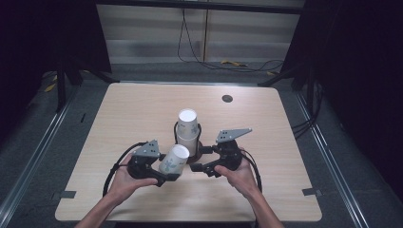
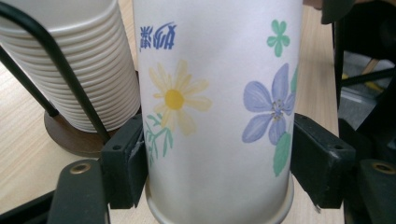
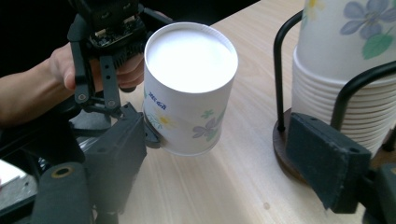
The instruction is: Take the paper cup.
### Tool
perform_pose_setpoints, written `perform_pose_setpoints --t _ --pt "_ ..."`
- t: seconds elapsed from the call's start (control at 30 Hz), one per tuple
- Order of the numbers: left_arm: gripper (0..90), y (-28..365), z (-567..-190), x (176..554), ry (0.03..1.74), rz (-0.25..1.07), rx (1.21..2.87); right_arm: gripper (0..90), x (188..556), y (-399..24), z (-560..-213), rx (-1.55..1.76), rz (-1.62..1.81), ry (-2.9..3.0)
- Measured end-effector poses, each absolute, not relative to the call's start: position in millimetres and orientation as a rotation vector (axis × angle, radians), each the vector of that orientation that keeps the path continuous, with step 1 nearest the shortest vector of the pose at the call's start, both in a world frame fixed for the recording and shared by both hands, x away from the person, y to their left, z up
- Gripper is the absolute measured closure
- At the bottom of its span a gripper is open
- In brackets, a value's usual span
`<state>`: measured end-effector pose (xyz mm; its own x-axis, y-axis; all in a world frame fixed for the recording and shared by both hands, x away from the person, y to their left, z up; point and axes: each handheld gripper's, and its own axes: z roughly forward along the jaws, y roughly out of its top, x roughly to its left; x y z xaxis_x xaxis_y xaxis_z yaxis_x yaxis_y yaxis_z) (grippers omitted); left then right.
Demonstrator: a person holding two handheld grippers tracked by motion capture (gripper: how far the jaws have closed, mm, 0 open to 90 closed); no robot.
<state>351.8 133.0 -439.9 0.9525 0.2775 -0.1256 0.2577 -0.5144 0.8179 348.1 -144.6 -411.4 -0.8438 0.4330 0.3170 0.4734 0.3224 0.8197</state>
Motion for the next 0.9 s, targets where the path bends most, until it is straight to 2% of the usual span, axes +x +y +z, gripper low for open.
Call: perform_pose_setpoints --t 0.27,0.47,0.9 --pt "28.5 128.3 -439.8 350.4 0.343 0.041 2.188 15.8 345.7 -142.3 -413.3 -0.842 -1.51 -2.586" --pt "28.8 126.4 -445.6 349.4 0.333 0.056 2.254 21.3 343.8 -139.0 -413.0 -0.841 -1.464 -2.645" --pt "28.7 117.4 -449.3 345.6 0.289 0.046 2.328 18.4 341.0 -130.9 -420.0 -0.772 -1.279 -2.762"
